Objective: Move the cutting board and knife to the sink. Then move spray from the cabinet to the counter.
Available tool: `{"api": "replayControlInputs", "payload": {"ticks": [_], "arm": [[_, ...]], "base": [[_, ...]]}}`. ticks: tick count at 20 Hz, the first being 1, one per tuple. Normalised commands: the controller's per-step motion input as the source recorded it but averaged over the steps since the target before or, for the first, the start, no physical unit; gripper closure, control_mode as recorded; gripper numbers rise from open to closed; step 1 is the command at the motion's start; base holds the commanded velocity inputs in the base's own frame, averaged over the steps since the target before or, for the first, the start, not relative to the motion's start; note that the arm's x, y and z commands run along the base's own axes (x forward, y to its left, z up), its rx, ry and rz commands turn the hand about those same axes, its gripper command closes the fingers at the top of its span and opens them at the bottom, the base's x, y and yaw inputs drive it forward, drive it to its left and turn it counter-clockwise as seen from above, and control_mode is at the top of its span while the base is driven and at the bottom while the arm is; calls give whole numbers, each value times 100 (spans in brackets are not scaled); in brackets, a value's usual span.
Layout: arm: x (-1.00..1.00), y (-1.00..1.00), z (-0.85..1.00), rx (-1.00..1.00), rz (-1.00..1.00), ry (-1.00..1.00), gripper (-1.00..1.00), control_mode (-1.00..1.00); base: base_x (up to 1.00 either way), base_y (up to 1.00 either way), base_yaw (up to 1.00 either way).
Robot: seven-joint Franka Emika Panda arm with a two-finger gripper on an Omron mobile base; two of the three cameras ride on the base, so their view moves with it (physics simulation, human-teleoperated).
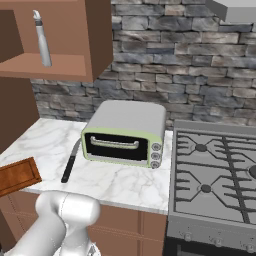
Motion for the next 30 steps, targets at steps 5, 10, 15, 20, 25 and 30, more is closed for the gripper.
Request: {"api": "replayControlInputs", "payload": {"ticks": [5, 10, 15, 20, 25, 30], "arm": [[17, 0, -8, 0, -2, 0, -100, -100], [3, 3, -9, 0, -1, -1, -100, -100], [0, 10, -10, -1, -1, -2, -100, -100], [1, 13, -16, -1, -1, 0, -100, -100], [4, 12, -16, -1, 0, 0, -100, -100], [1, 5, -4, 0, -1, 0, -100, -100]], "base": [[0, 0, 0], [0, 0, 0], [0, 0, 0], [0, 0, 0], [0, 0, 0], [0, 0, 0]]}}
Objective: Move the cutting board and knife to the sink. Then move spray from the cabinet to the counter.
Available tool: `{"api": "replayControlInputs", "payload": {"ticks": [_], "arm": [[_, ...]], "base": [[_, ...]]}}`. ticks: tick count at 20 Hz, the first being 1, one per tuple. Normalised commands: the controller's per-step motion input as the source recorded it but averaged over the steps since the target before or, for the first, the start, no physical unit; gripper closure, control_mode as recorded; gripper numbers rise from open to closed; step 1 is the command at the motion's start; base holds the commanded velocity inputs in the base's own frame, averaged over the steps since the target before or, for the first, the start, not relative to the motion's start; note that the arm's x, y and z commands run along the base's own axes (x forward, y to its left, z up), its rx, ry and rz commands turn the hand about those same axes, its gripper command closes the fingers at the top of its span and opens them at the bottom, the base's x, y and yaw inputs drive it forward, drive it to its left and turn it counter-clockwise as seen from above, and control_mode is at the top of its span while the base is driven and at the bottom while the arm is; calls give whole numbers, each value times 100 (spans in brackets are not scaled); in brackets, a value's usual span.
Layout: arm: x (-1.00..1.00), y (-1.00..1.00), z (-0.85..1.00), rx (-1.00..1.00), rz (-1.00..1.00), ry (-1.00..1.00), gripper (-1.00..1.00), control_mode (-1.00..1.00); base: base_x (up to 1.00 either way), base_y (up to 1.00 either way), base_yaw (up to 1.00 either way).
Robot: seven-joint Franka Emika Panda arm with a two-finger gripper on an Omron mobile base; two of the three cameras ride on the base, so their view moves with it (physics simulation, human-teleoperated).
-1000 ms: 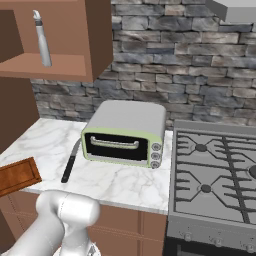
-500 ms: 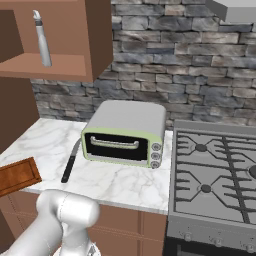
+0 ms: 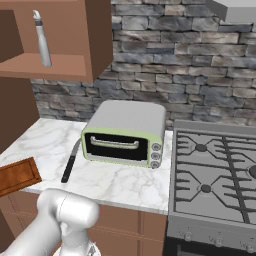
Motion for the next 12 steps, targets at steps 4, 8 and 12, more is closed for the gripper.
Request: {"api": "replayControlInputs", "payload": {"ticks": [4, 8, 12], "arm": [[0, 0, 0, 0, -4, -6, -100, -100], [0, 0, 0, 0, -6, -8, -100, -100], [0, -1, 0, 0, -6, -5, -100, -100]], "base": [[0, 0, 0], [0, 0, 0], [0, 0, 0]]}}
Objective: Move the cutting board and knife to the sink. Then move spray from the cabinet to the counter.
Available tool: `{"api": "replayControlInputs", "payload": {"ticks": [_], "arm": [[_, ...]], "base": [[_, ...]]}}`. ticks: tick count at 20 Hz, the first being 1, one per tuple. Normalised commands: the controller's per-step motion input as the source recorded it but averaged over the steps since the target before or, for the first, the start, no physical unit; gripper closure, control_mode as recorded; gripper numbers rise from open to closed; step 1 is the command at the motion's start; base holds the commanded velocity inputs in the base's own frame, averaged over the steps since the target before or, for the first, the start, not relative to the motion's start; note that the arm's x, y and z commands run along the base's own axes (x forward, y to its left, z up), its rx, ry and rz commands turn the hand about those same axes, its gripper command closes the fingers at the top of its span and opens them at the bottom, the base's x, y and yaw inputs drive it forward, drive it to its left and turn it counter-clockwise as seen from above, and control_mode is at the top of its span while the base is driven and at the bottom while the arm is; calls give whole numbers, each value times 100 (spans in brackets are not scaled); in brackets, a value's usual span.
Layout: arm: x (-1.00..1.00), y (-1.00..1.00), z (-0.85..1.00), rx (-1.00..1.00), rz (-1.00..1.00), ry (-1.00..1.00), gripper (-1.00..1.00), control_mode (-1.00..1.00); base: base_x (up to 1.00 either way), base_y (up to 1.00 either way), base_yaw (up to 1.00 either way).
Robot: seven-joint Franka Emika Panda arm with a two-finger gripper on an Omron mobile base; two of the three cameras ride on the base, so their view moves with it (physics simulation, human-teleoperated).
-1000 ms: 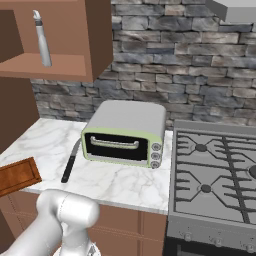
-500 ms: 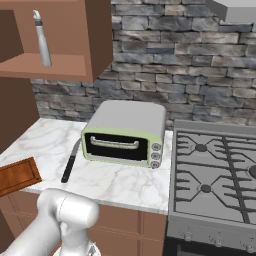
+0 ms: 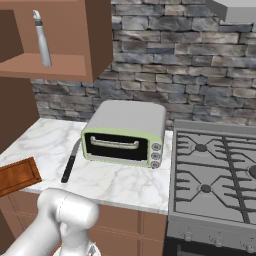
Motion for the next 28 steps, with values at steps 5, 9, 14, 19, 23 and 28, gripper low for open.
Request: {"api": "replayControlInputs", "payload": {"ticks": [5, 9, 14, 19, 23, 28], "arm": [[9, -2, 0, 0, -4, -1, -100, -100], [16, -1, 0, 0, -2, 0, -100, -100], [13, -6, 0, 0, 0, 0, -100, -100], [7, -7, -3, 0, 0, 0, -100, -100], [7, -1, -6, 0, 0, 0, -100, -100], [6, -2, -2, 0, 0, 0, -100, -100]], "base": [[0, 0, 0], [0, 0, 0], [0, 0, 0], [0, 0, 0], [0, 0, 0], [0, 0, 0]]}}
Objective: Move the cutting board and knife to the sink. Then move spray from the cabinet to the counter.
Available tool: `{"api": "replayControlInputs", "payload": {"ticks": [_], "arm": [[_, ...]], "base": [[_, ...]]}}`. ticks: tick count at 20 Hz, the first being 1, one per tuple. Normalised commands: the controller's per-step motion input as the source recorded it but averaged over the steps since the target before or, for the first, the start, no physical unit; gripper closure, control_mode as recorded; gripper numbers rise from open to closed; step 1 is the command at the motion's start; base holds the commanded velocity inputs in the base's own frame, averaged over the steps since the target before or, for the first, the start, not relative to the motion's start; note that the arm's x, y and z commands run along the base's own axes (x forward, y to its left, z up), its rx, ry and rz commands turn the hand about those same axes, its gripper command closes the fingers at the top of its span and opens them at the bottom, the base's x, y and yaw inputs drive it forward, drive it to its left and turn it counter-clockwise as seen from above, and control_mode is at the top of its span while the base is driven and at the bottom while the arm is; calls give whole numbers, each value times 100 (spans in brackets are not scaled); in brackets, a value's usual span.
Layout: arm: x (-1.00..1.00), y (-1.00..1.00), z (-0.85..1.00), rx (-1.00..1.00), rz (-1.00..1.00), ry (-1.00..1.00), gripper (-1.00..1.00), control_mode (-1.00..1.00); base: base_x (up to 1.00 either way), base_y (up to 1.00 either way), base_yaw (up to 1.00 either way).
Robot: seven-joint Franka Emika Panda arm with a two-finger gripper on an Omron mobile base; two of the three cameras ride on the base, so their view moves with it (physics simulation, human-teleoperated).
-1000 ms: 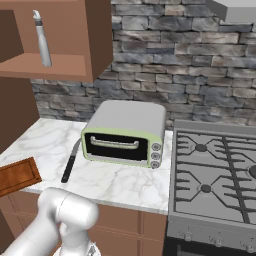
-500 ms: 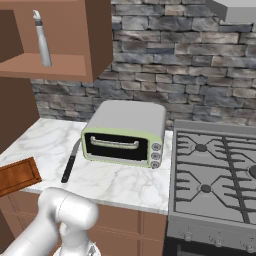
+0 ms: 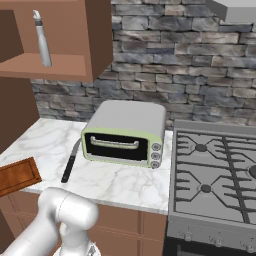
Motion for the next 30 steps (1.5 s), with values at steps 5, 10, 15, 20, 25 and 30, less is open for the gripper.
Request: {"api": "replayControlInputs", "payload": {"ticks": [5, 10, 15, 20, 25, 30], "arm": [[2, -5, 0, 0, 0, 0, -100, -100], [0, -2, 0, 0, 0, -3, 100, -100], [0, -9, 0, 0, 0, -11, 100, -100], [-2, -8, 2, 0, -1, -14, 100, -100], [-15, -12, 27, 0, -5, -12, 100, -100], [-27, -20, 62, 0, -7, -12, 100, -100]], "base": [[0, 0, 0], [0, 0, 0], [0, 0, 0], [0, 0, 0], [0, 0, 0], [0, 0, 0]]}}
